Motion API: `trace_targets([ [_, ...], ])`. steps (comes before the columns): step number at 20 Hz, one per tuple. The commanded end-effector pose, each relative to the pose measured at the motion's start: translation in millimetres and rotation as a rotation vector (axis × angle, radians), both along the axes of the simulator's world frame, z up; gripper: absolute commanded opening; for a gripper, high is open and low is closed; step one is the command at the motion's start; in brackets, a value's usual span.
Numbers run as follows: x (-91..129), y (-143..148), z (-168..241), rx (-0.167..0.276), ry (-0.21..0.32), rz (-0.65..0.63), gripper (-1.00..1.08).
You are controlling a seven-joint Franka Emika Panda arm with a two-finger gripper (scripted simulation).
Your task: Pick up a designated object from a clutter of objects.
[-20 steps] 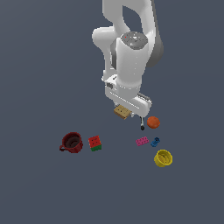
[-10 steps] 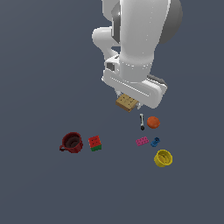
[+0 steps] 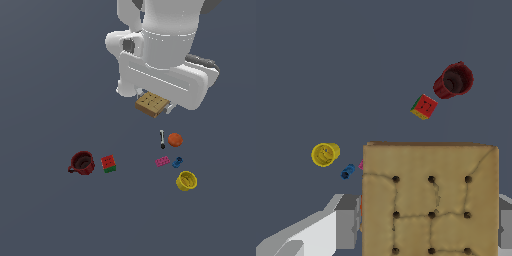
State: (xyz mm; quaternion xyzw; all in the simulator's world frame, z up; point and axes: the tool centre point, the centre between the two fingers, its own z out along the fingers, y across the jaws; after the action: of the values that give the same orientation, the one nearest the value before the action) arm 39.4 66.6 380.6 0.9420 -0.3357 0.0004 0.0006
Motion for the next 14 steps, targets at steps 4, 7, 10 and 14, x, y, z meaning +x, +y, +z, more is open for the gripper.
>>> trace_targets([
  [4, 11, 2, 27, 0.001, 0.000, 0.001, -1.00],
  [7, 16, 3, 37, 0.001, 0.000, 0.001, -1.00],
  [10, 19, 3, 43, 0.001, 0.000, 0.001, -1.00],
  [14, 21, 3, 48, 0.001, 0.000, 0.001, -1.00],
])
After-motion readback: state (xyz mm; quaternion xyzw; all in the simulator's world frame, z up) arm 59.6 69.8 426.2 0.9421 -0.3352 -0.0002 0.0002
